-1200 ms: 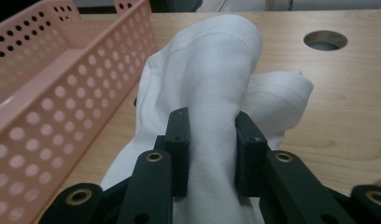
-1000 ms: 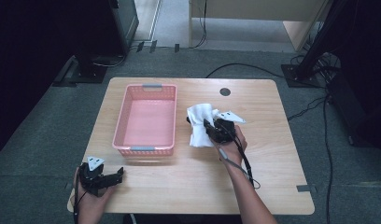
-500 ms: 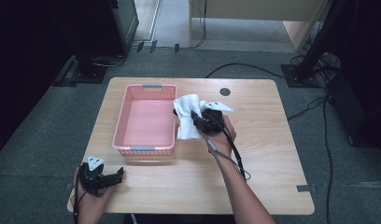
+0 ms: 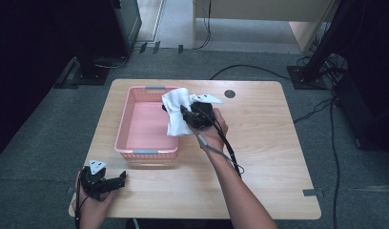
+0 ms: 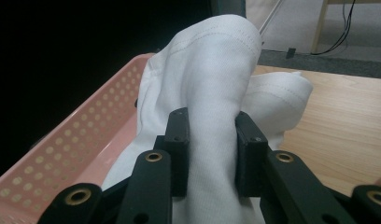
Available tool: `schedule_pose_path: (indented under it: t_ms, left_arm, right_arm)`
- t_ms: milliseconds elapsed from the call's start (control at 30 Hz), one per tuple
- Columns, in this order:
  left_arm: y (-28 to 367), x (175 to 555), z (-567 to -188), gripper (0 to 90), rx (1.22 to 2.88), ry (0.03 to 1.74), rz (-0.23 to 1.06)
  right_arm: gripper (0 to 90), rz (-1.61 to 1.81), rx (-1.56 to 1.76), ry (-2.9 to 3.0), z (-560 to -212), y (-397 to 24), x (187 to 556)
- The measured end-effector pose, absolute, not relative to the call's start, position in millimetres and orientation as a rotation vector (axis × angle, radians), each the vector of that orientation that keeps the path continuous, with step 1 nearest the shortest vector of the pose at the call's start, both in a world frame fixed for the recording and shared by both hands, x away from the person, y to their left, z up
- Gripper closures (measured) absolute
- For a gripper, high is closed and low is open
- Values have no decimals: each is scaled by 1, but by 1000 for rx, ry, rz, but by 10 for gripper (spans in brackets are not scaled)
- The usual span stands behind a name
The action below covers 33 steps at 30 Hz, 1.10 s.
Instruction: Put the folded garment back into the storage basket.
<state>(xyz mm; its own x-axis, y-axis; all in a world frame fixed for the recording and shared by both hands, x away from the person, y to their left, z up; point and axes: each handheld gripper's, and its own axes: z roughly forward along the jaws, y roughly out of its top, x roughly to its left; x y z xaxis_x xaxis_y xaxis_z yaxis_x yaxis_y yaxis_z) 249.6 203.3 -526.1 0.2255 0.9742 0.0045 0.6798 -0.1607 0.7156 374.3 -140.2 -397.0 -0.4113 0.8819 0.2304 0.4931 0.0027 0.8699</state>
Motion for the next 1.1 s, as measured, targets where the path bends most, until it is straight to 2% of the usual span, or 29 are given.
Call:
schedule_pose_path:
  t_ms: [1100]
  left_arm:
    - [203, 250, -526, 0, 1914, 1518, 644]
  right_arm:
    - [725, 1388, 1371, 2018, -403, -60, 392]
